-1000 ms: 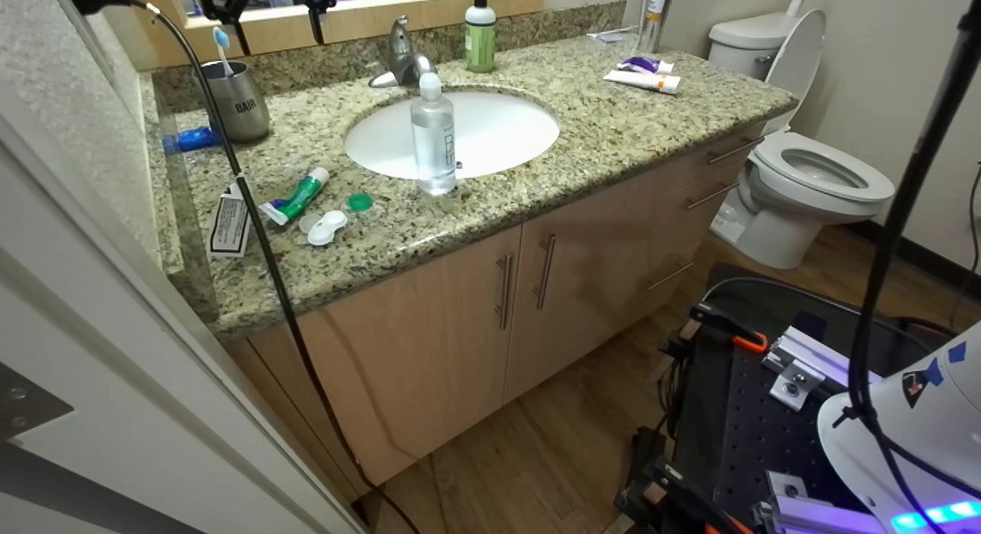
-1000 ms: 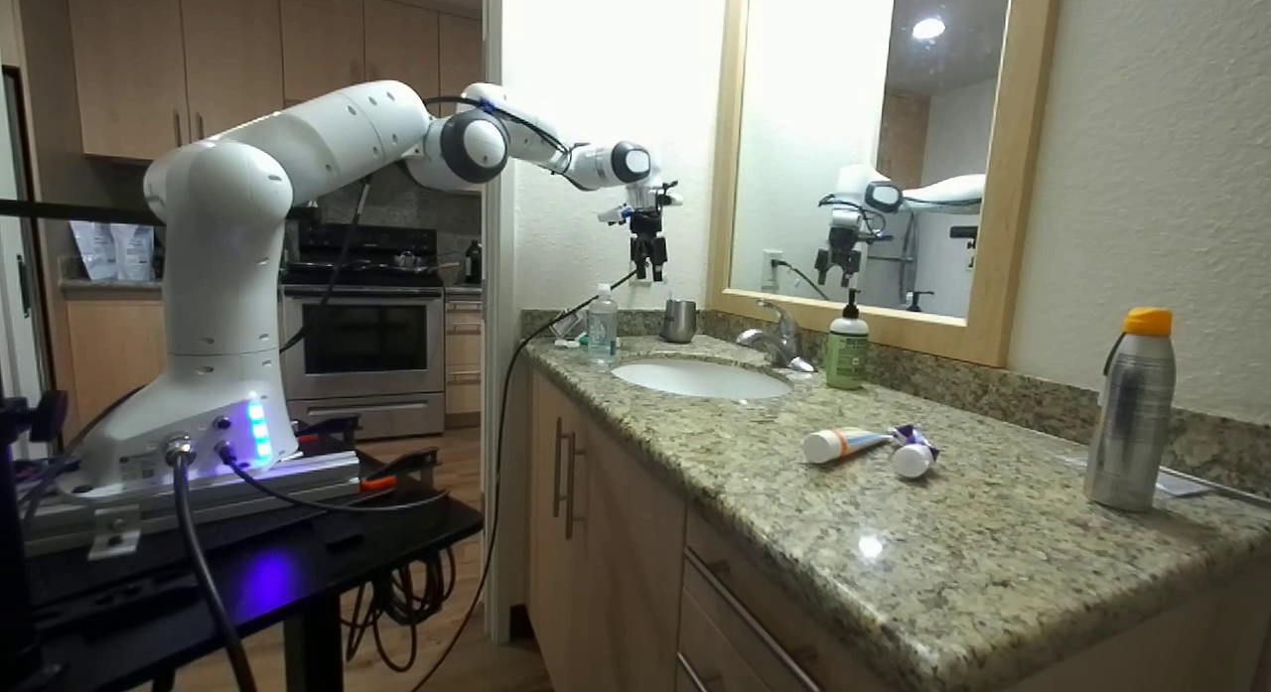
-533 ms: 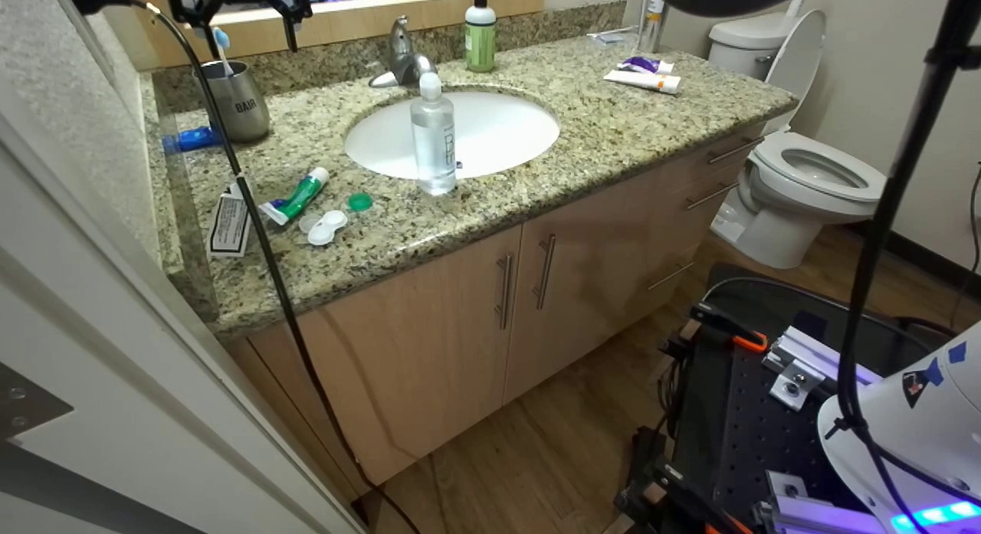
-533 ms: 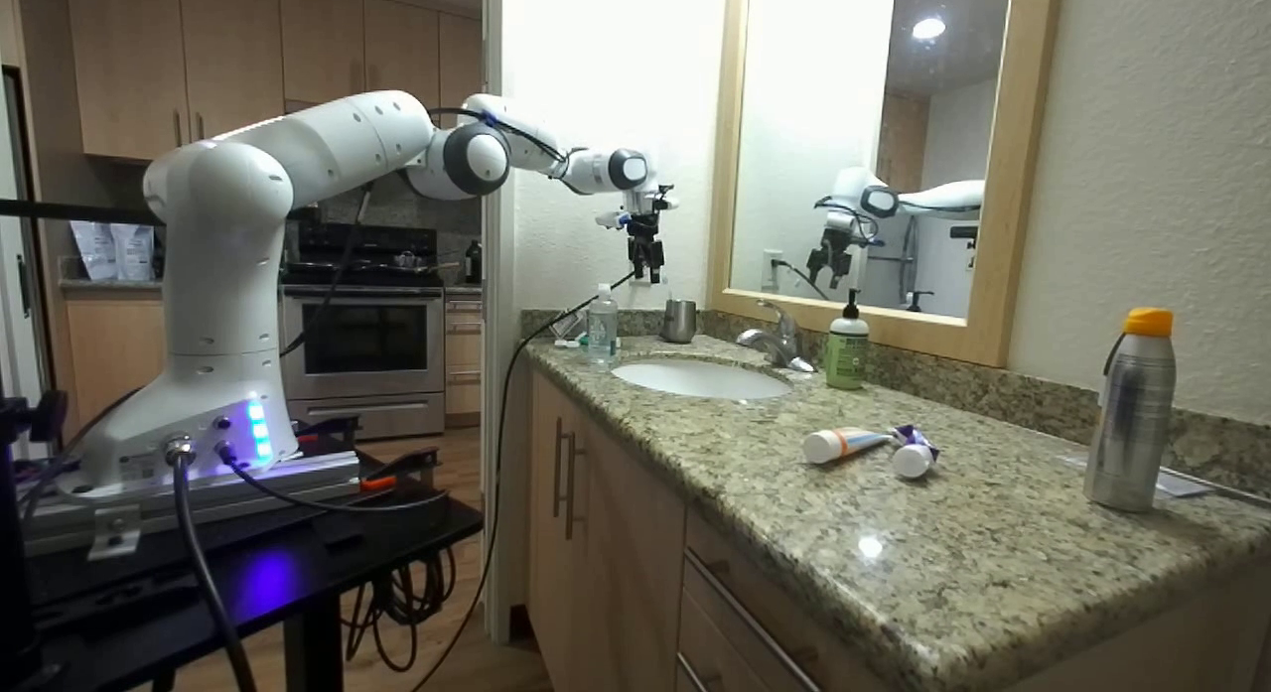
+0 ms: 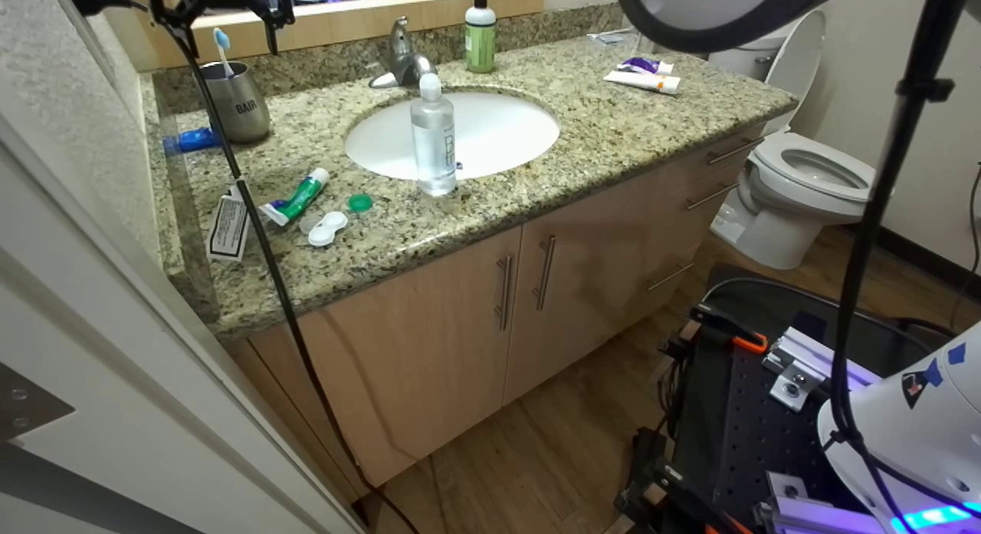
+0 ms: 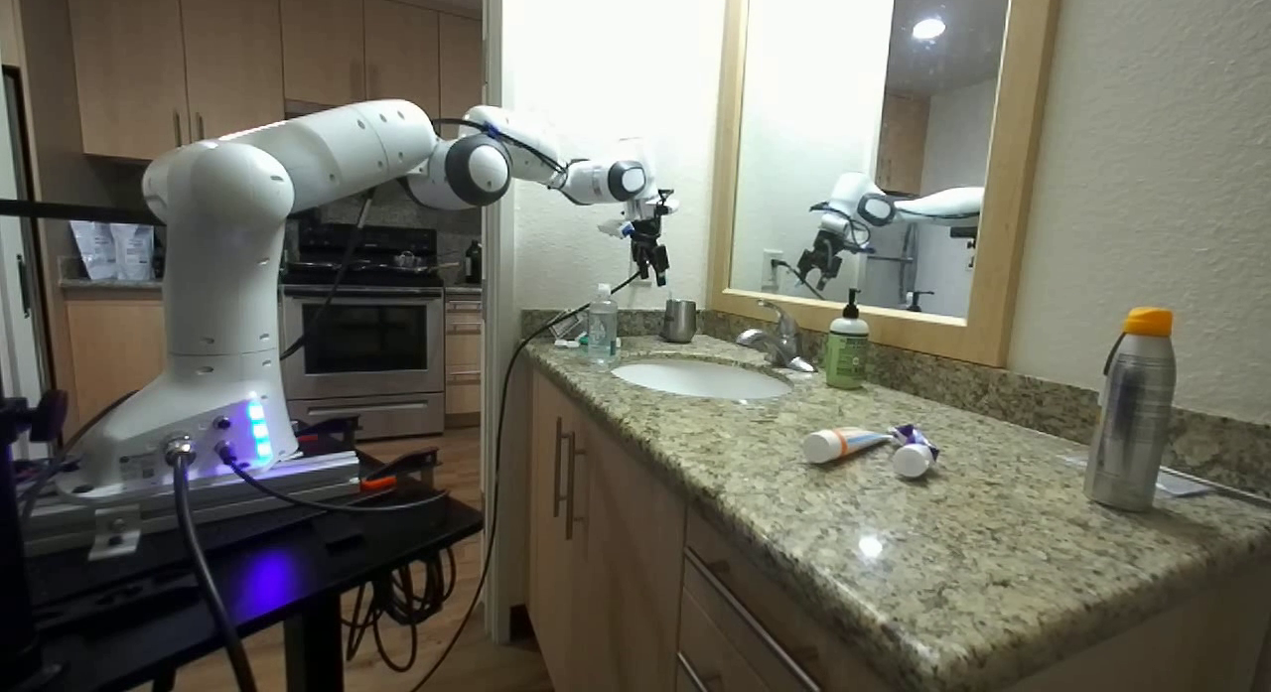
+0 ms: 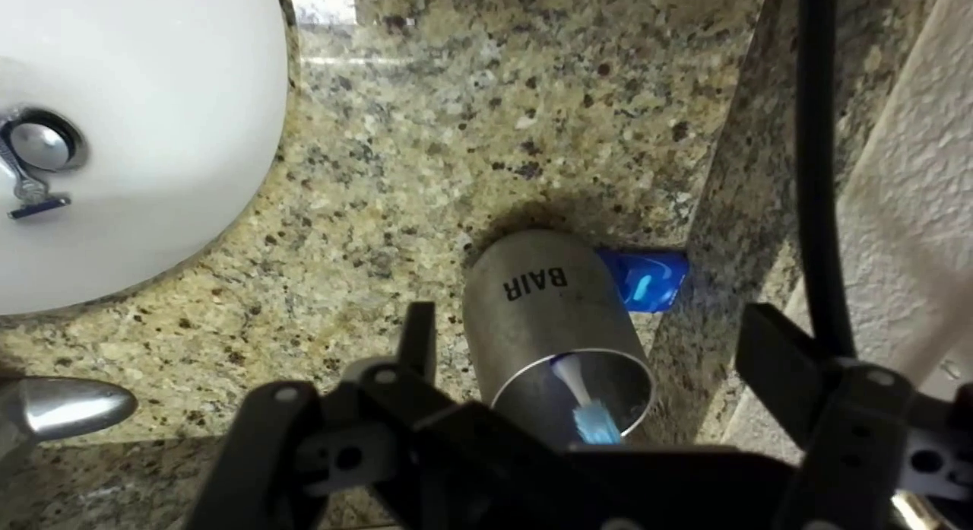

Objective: Remove the toothbrush from the toothbrush holder and put it on the base top to the right side

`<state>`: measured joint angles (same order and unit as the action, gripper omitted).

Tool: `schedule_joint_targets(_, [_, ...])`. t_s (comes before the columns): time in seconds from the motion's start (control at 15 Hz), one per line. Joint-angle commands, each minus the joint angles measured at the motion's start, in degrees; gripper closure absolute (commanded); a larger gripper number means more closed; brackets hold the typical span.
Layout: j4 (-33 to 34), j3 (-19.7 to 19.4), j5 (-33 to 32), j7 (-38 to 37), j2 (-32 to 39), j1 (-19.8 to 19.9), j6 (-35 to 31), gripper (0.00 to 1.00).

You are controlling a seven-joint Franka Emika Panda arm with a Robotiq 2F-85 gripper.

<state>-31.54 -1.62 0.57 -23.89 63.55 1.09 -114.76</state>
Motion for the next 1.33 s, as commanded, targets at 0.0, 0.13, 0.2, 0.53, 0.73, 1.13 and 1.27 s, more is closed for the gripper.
schedule_joint_targets(0.0, [2.67, -0.67, -0.70, -0.97, 2.26, -0.52, -4.49, 0.00])
schedule_joint_targets(0.13, [2.52, -0.82, -0.91, -0.97, 2.27, -0.56, -5.81, 0.00])
schedule_joint_targets(0.2, [2.42, -0.94, -0.96, -1.00, 2.34, -0.55, -6.30, 0.00])
schedule_joint_targets(0.53, [0.11, -0.73, -0.61, -0.57, 0.71, -0.20, -6.98, 0.00])
schedule_joint_targets(0.73, [0.31, -1.29, -0.98, -1.34, 1.09, -0.18, -7.64, 0.00])
schedule_joint_targets(1.13, [0.11, -1.02, -0.61, -0.67, 0.74, -0.09, -8.61, 0.00])
schedule_joint_targets(1.27, [0.00, -1.10, -0.60, -0.93, 0.69, -0.06, -8.27, 0.25])
